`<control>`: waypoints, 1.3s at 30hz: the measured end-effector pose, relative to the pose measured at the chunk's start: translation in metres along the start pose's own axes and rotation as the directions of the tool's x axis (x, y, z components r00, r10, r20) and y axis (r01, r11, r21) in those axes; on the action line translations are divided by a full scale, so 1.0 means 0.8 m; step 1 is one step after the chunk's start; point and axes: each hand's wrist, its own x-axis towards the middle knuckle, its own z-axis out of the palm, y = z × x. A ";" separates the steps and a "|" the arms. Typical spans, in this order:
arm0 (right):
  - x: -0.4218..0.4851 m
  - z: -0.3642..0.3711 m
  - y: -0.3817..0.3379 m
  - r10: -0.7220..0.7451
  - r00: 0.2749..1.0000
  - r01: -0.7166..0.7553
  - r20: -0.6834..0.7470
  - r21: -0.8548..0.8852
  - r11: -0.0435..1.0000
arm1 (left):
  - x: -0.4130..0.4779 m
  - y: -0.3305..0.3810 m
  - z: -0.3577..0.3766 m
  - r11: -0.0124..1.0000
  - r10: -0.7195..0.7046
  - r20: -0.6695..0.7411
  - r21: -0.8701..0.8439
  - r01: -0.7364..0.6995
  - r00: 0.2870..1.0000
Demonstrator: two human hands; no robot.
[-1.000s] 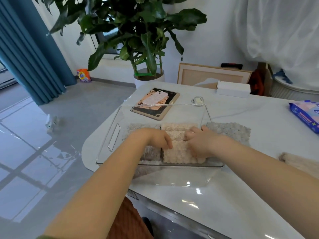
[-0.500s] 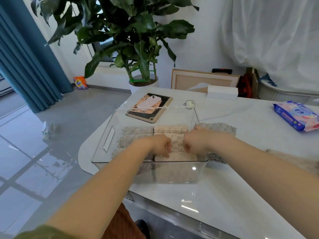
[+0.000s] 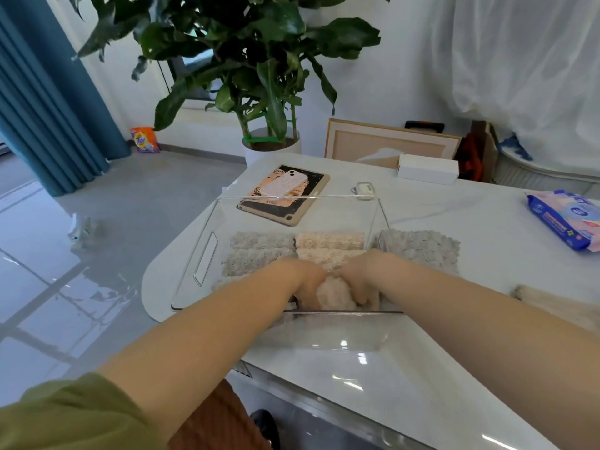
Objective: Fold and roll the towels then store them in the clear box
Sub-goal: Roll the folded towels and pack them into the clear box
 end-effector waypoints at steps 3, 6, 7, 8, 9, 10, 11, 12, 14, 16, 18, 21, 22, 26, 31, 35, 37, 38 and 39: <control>0.017 0.003 0.007 0.085 0.990 -0.083 -0.109 0.017 0.996 | 0.006 -0.018 -0.005 0.996 -0.068 -0.154 -0.064 0.059 0.986; 0.030 0.009 0.006 0.151 0.976 -0.164 -0.157 -0.073 0.984 | 0.012 -0.031 -0.004 0.979 -0.133 -0.146 -0.173 0.107 0.980; 0.033 0.011 0.005 0.182 0.968 -0.205 -0.171 -0.126 0.971 | 0.012 -0.032 -0.002 0.975 -0.143 -0.138 -0.188 0.115 0.980; 0.034 0.013 0.005 0.212 0.959 -0.247 -0.186 -0.191 0.950 | 0.010 -0.033 0.000 0.973 -0.148 -0.134 -0.197 0.120 0.980; 0.033 0.014 0.007 0.238 0.948 -0.286 -0.210 -0.239 0.928 | 0.008 -0.032 0.001 0.971 -0.153 -0.136 -0.206 0.123 0.979; 0.032 0.015 0.009 0.253 0.941 -0.310 -0.225 -0.269 0.912 | 0.006 -0.032 0.002 0.968 -0.159 -0.135 -0.214 0.128 0.978; 0.029 0.015 0.011 0.256 0.938 -0.318 -0.234 -0.287 0.904 | 0.004 -0.033 0.003 0.966 -0.163 -0.137 -0.221 0.131 0.977; 0.027 0.015 0.013 0.243 0.942 -0.308 -0.233 -0.305 0.901 | 0.003 -0.032 0.003 0.966 -0.168 -0.141 -0.223 0.134 0.976; 0.019 0.012 0.016 0.214 0.953 -0.275 -0.213 -0.323 0.906 | -0.001 -0.028 0.000 0.967 -0.173 -0.144 -0.210 0.141 0.974; 0.013 0.010 0.017 0.198 0.960 -0.258 -0.200 -0.341 0.904 | -0.003 -0.022 -0.005 0.971 -0.181 -0.113 -0.181 0.159 0.977; 0.008 0.009 0.018 0.191 0.963 -0.249 -0.190 -0.360 0.899 | -0.008 -0.014 -0.011 0.976 -0.189 -0.070 -0.127 0.179 0.980; -0.002 0.005 0.019 0.184 0.966 -0.238 -0.179 -0.355 0.904 | -0.022 -0.003 -0.020 0.978 -0.208 -0.013 -0.034 0.207 0.978; -0.007 0.004 0.020 0.186 0.967 -0.238 -0.176 -0.352 0.905 | -0.027 0.001 -0.022 0.977 -0.214 -0.006 -0.019 0.214 0.977; -0.025 0.005 0.024 0.258 0.936 -0.318 -0.240 -0.261 0.912 | -0.046 0.009 -0.029 0.969 -0.245 -0.016 -0.019 0.245 0.969; -0.049 0.015 0.046 0.294 0.805 -0.211 -0.516 0.215 0.954 | -0.069 0.025 -0.052 0.964 -0.260 -0.190 -0.002 0.265 0.947; -0.071 0.054 0.090 0.623 0.557 -0.056 -0.549 0.723 0.688 | -0.070 0.060 -0.069 0.980 -0.200 -0.548 -0.132 0.152 0.812; -0.082 0.085 0.118 0.734 0.566 -0.101 -0.376 0.852 0.514 | -0.065 0.086 -0.076 0.985 -0.149 -0.660 -0.168 0.048 0.736; -0.087 0.103 0.132 0.771 0.566 -0.171 -0.290 0.874 0.455 | -0.062 0.100 -0.079 0.986 -0.128 -0.707 -0.167 0.012 0.695; -0.095 0.122 0.146 0.806 0.558 -0.255 -0.196 0.884 0.391 | -0.060 0.117 -0.084 0.988 -0.107 -0.750 -0.154 -0.015 0.653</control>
